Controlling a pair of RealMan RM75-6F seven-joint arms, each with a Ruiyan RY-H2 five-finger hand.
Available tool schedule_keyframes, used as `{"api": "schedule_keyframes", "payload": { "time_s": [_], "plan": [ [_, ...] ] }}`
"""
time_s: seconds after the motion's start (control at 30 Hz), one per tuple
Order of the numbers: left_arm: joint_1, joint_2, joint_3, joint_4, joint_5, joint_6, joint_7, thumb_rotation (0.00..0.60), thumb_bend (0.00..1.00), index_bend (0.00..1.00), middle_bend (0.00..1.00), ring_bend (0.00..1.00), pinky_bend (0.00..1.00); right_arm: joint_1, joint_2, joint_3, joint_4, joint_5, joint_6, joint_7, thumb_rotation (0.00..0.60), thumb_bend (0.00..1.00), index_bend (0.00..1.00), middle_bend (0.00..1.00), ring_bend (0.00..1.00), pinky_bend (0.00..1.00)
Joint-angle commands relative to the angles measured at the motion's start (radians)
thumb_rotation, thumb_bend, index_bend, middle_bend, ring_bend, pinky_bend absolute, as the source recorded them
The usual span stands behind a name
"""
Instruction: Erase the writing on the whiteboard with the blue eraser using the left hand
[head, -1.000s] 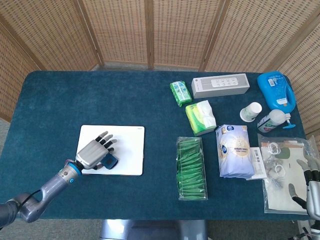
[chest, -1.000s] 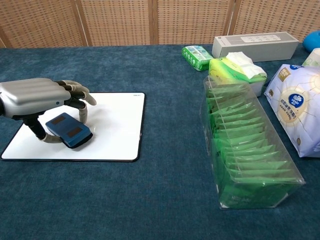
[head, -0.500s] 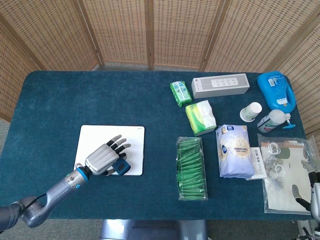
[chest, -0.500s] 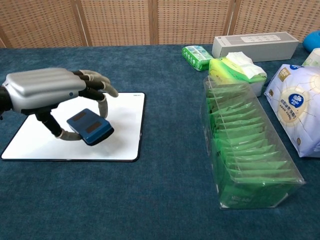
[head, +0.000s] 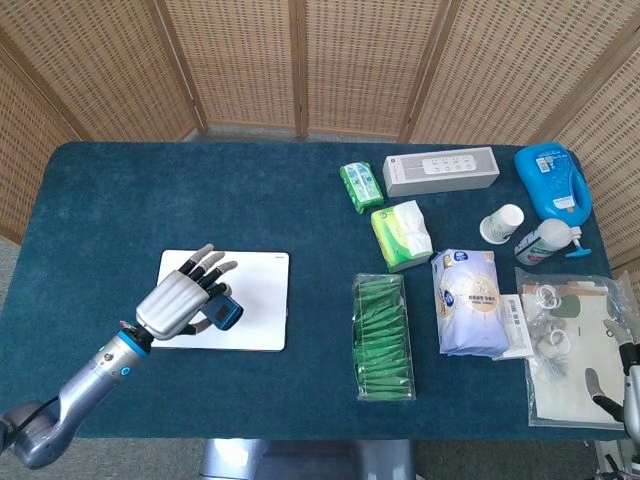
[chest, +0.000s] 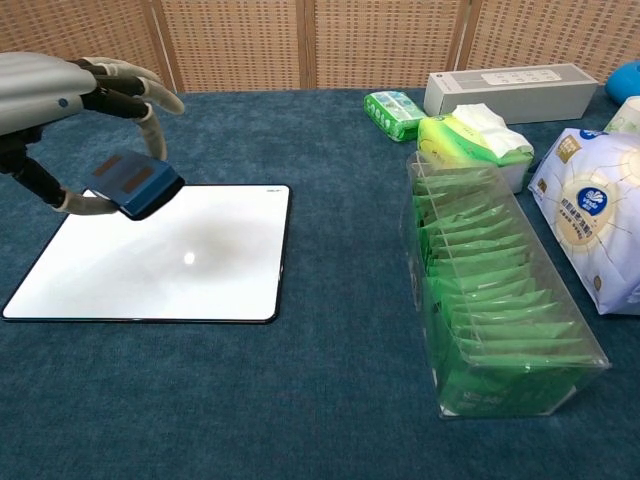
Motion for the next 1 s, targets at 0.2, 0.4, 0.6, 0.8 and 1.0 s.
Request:
{"api": "schedule_keyframes", "payload": {
  "time_s": [0.2,0.4,0.6,0.8,1.0],
  "plan": [
    [0.087,0.077,0.031,0.006,-0.046,0.060,-0.004,0.600,0.31,0.69,0.16,0.00,0.00,0.022,-0.015,-0.002,-0.006,-0.017,-0.024,-0.018,0.600,0.35,0.17,0.11,0.00,0.06],
    [0.180,0.141,0.055,0.040,-0.118,0.108,-0.045,0.600,0.31,0.69,0.16,0.00,0.00,0.052,-0.034,-0.004,-0.013,-0.028,-0.062,-0.042,0.600,0.35,0.17,0.11,0.00,0.06],
    [0.228,0.156,0.060,0.072,-0.132,0.126,-0.093,0.600,0.31,0.69,0.16,0.00,0.00,0.071,-0.050,-0.002,-0.015,-0.029,-0.084,-0.060,0.600,0.35,0.17,0.11,0.00,0.06],
    [0.236,0.134,0.044,0.102,-0.128,0.122,-0.108,0.600,0.31,0.69,0.16,0.00,0.00,0.082,-0.061,-0.003,-0.011,-0.027,-0.095,-0.068,0.600,0.35,0.17,0.11,0.00,0.06],
    [0.177,0.077,0.007,0.121,-0.122,0.048,-0.067,0.600,0.31,0.69,0.16,0.00,0.00,0.070,-0.051,-0.005,-0.012,-0.022,-0.075,-0.063,0.600,0.35,0.17,0.11,0.00,0.06]
  ]
}}
